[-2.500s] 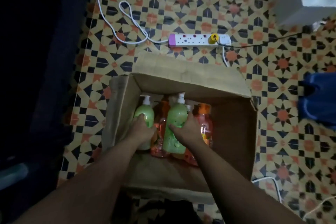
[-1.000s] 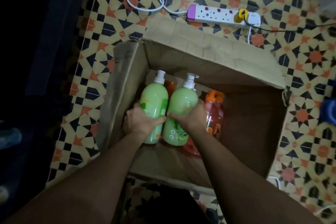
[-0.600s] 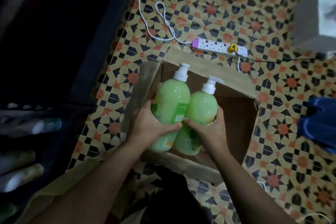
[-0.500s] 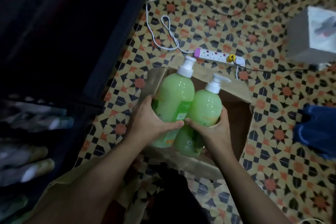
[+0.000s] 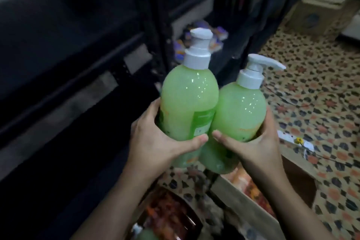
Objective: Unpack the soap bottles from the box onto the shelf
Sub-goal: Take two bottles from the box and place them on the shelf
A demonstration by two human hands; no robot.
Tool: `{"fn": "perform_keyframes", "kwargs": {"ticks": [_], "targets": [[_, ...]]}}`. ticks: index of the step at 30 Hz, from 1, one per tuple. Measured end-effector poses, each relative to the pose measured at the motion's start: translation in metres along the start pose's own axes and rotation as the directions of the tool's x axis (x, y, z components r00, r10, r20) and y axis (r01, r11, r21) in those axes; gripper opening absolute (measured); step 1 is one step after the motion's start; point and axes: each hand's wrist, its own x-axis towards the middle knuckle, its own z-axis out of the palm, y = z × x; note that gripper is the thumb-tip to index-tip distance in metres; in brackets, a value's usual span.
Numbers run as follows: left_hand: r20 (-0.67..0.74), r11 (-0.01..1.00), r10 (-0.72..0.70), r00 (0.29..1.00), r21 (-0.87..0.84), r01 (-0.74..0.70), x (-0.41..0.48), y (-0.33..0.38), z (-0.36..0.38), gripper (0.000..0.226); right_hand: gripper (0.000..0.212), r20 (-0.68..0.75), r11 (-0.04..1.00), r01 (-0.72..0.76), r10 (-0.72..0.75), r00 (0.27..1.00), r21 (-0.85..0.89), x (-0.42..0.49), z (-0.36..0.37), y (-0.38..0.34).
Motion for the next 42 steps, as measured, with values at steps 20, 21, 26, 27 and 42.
{"fn": "perform_keyframes", "kwargs": {"ticks": [20,21,26,27,42], "targets": [[-0.847,0.999,0.038,0.530,0.051,0.010,-0.198,0.065,-0.369,0.082,0.101,0.615,0.817,0.350,-0.576,0.538,0.458,-0.146,0.240,-0.311],[-0.870,0.998,0.026,0.493,0.050,0.034,-0.208,0.061,-0.378,0.082,0.101,0.637,0.818,0.333,-0.575,0.513,0.470,-0.157,0.252,-0.314],[-0.949,0.989,-0.010,0.314,0.036,0.142,-0.254,0.037,-0.420,0.089,0.100,0.710,0.807,0.261,-0.590,0.384,0.530,-0.213,0.308,-0.329],[-0.957,0.987,-0.014,0.288,0.033,0.158,-0.261,0.033,-0.429,0.088,0.101,0.721,0.809,0.250,-0.588,0.366,0.532,-0.223,0.318,-0.331],[-0.994,0.951,-0.025,0.102,0.008,0.309,-0.315,-0.042,-0.545,0.095,0.109,0.787,0.854,0.258,-0.518,0.334,0.453,-0.331,0.408,-0.344]]}}
